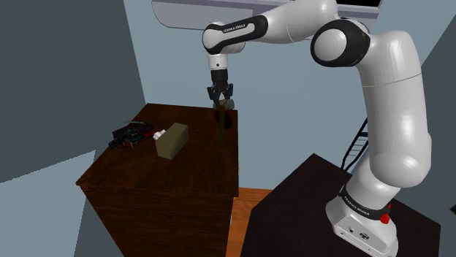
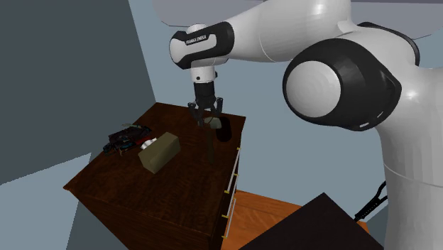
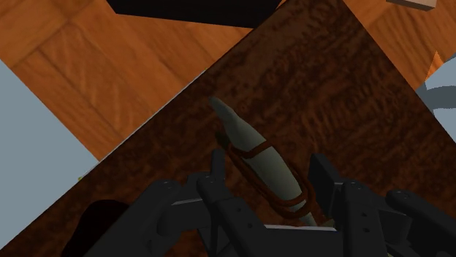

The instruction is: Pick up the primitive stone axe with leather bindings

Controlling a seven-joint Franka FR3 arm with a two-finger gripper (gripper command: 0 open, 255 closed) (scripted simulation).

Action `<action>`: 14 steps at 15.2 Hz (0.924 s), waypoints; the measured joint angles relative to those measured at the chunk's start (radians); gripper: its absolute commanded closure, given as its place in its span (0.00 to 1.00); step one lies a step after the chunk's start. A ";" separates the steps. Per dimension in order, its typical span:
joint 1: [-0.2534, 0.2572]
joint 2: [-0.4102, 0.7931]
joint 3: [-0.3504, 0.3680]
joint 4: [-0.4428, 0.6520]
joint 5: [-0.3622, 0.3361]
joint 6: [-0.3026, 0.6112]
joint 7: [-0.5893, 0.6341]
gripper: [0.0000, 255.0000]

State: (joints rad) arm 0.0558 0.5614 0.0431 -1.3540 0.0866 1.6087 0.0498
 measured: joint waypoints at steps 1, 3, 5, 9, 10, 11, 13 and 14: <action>0.000 0.000 0.000 0.000 0.000 0.000 0.000 1.00; 0.000 0.000 0.000 0.000 0.000 0.000 0.000 1.00; 0.000 0.000 0.000 0.001 0.000 0.000 0.000 1.00; 0.000 -0.005 0.000 0.007 0.000 -0.013 0.001 1.00; 0.000 -0.005 0.000 0.018 0.000 -0.023 0.002 1.00; -0.001 -0.008 0.000 0.025 0.000 -0.034 0.003 1.00; -0.002 -0.010 0.000 0.049 0.000 -0.059 0.004 1.00; -0.002 -0.018 0.000 0.050 0.000 -0.069 0.005 1.00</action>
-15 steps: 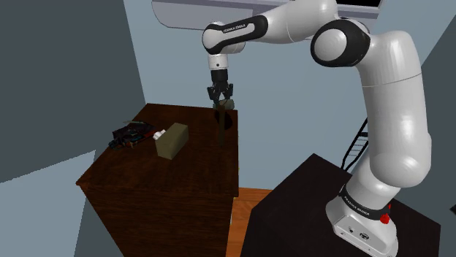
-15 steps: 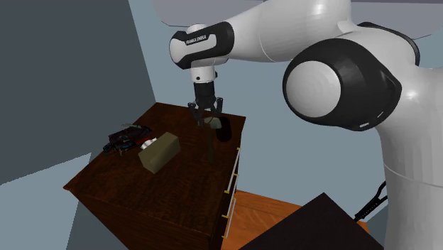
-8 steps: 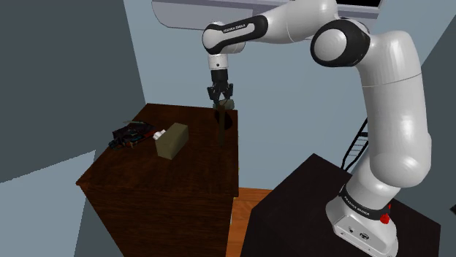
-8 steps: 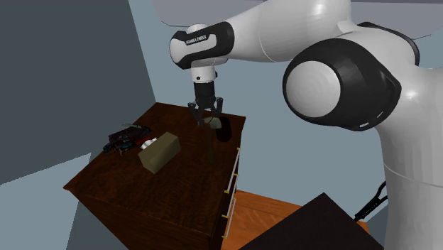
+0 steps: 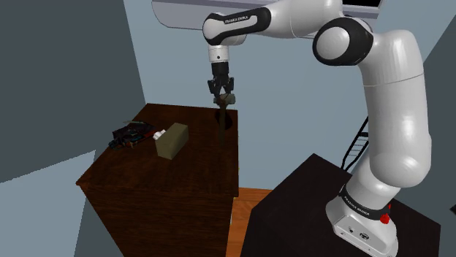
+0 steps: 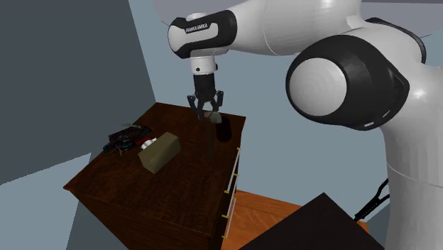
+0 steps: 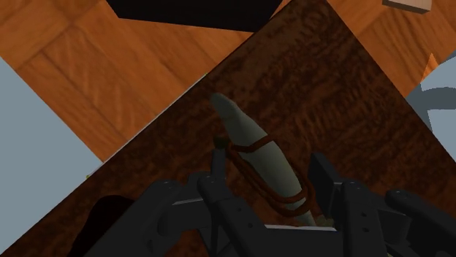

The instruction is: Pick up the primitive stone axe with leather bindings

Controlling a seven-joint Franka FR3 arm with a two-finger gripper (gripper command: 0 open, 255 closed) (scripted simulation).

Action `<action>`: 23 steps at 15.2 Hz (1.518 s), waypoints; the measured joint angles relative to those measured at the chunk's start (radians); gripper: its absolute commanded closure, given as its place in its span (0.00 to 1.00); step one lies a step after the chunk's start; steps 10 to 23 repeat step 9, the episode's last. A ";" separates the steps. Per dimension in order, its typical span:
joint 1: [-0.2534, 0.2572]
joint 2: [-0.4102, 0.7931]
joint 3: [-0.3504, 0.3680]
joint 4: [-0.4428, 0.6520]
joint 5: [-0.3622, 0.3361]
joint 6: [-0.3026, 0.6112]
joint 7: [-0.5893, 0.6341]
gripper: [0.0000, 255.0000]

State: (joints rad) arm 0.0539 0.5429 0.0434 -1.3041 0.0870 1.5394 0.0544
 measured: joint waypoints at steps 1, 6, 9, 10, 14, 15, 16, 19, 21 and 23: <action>0.000 -0.001 0.000 0.012 0.000 -0.013 0.001 1.00; 0.001 -0.002 0.001 0.076 0.000 -0.077 0.009 1.00; 0.000 0.005 0.002 0.123 0.000 -0.117 0.012 1.00; 0.000 0.005 0.002 0.123 0.000 -0.117 0.012 1.00; 0.000 0.005 0.002 0.123 0.000 -0.117 0.012 1.00; 0.000 0.005 0.002 0.123 0.000 -0.117 0.012 1.00; 0.000 0.005 0.002 0.123 0.000 -0.117 0.012 1.00; 0.000 0.005 0.002 0.123 0.000 -0.117 0.012 1.00; 0.000 0.005 0.002 0.123 0.000 -0.117 0.012 1.00; 0.000 0.005 0.002 0.123 0.000 -0.117 0.012 1.00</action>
